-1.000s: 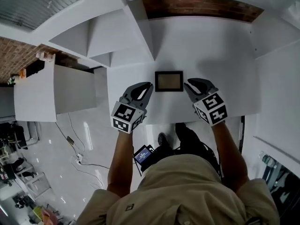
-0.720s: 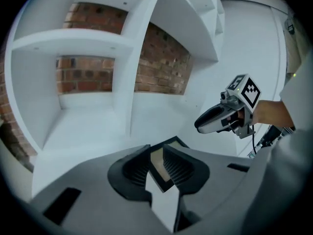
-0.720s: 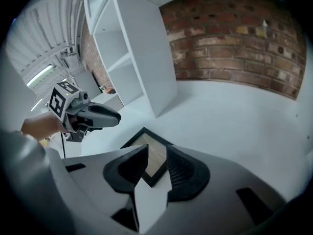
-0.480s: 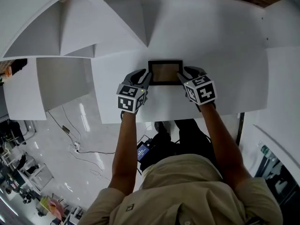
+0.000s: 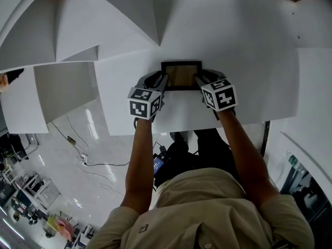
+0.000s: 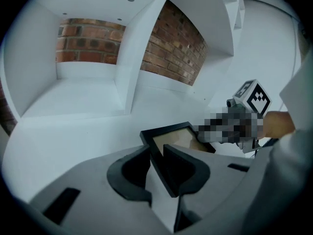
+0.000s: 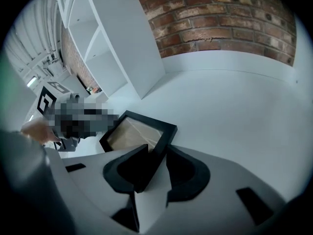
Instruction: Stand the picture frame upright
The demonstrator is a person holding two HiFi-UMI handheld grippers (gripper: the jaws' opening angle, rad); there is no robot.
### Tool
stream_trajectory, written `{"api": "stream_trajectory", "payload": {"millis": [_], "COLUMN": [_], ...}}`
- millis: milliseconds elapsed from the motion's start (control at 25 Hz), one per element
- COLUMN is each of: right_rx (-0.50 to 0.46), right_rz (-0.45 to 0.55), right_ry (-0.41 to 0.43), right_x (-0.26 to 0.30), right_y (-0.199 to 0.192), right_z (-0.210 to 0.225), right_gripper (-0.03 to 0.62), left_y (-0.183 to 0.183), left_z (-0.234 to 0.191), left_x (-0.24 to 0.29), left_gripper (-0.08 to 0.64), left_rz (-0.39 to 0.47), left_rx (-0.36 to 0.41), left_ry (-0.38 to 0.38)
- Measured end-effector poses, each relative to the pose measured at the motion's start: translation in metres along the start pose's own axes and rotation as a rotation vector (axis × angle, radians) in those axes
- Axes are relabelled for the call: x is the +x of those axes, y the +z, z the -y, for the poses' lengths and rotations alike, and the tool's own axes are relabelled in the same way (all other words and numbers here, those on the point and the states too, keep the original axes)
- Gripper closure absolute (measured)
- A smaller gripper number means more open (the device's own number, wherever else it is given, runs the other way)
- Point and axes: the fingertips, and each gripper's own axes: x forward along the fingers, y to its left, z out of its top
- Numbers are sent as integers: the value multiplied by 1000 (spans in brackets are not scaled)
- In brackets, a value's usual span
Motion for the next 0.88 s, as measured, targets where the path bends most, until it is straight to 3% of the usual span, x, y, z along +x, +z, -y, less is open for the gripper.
{"api": "stream_trajectory", "payload": {"millis": [280, 520, 760, 880], "right_rx": [253, 467, 713, 815], "right_rz": [84, 146, 221, 267], "right_ry": [60, 155, 241, 256], "right_x": [-3, -8, -13, -16], "right_y": [2, 0, -1, -1], "right_z": [7, 2, -2, -1], "right_gripper": [518, 525, 526, 526], "left_y": [-1, 21, 44, 51], "left_z": [4, 6, 6, 14], "left_x": [-6, -28, -59, -70], "left_gripper": [492, 492, 492, 476], "left_rz": [24, 147, 313, 370], "left_rx": [-8, -48, -187, -277], "left_ry": [-14, -25, -25, -70]}}
